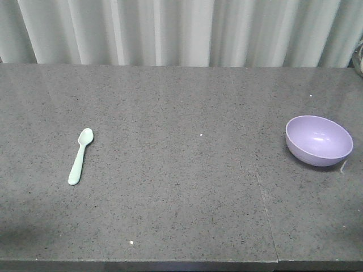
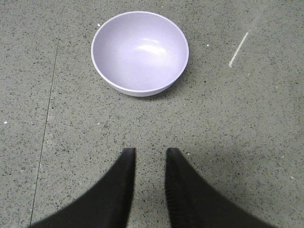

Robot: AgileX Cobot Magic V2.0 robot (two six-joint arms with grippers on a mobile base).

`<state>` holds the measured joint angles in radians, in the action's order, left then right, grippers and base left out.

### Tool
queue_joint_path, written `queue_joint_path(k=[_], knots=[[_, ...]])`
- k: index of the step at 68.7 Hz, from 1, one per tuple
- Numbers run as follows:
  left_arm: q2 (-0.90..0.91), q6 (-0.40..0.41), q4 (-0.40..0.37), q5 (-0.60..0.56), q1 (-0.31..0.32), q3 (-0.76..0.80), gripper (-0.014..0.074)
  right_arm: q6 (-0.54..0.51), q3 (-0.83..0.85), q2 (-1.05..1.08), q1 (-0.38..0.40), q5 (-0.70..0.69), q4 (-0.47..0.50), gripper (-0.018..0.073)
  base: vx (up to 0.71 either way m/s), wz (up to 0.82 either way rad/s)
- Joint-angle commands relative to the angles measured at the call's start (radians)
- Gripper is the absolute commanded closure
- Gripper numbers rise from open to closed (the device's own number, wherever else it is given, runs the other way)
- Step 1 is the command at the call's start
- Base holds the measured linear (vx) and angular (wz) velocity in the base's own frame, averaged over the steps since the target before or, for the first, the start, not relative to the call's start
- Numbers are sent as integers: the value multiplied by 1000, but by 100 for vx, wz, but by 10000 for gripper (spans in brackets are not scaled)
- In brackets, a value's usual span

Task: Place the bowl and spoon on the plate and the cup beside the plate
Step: 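Lower the left gripper onto the mint-green spoon handle and close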

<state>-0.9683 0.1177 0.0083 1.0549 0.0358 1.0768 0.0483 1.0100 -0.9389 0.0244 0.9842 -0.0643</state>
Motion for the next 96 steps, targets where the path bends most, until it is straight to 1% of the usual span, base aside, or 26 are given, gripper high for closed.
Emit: queue_joint_path(k=[1,7,11,16,22,34,45,51,65,77,86,92,96], knots=[[7,3,-8,-46,-3,32,338,-11,34,6,1,-47,-10,203,0,0],[7,3,-8,-48,-3,32,214,-11,34,6,1,-47,-10,94,0,0],[7,3,-8,-49,-3,32,147,-10,34,6,1,-47,-10,45,0,0],[7,3,-8,-49,-3,32,76,-10,34,6,1,-47,-10,8,0,0],[7,3,-8,-48,-3,32,33,-10,34,6,1,-47,-10,3,0,0],[-2,3,-8,-57,-2,33,35,-10,34,6,1,-55,-10,3,0,0],[-76,3,-32,-40,3,74,39,-10,34,6,1,-69,-10,3,0,0],[-141,3,-33,-30,28,119,39,-7,34,6,1,-69,-9,3,0,0],[-332,4,-29,-10,110,241,39,-6,34,6,1,-69,-8,3,0,0],[-515,31,-20,12,163,332,40,-6,34,6,1,-69,-8,3,0,0],[-613,32,-15,14,188,390,41,-6,34,6,1,-69,-8,3,0,0],[-682,40,-15,14,188,427,41,-6,34,6,1,-69,-8,3,0,0],[-722,59,1,14,187,447,41,-6,34,6,1,-69,-8,3,0,0]])
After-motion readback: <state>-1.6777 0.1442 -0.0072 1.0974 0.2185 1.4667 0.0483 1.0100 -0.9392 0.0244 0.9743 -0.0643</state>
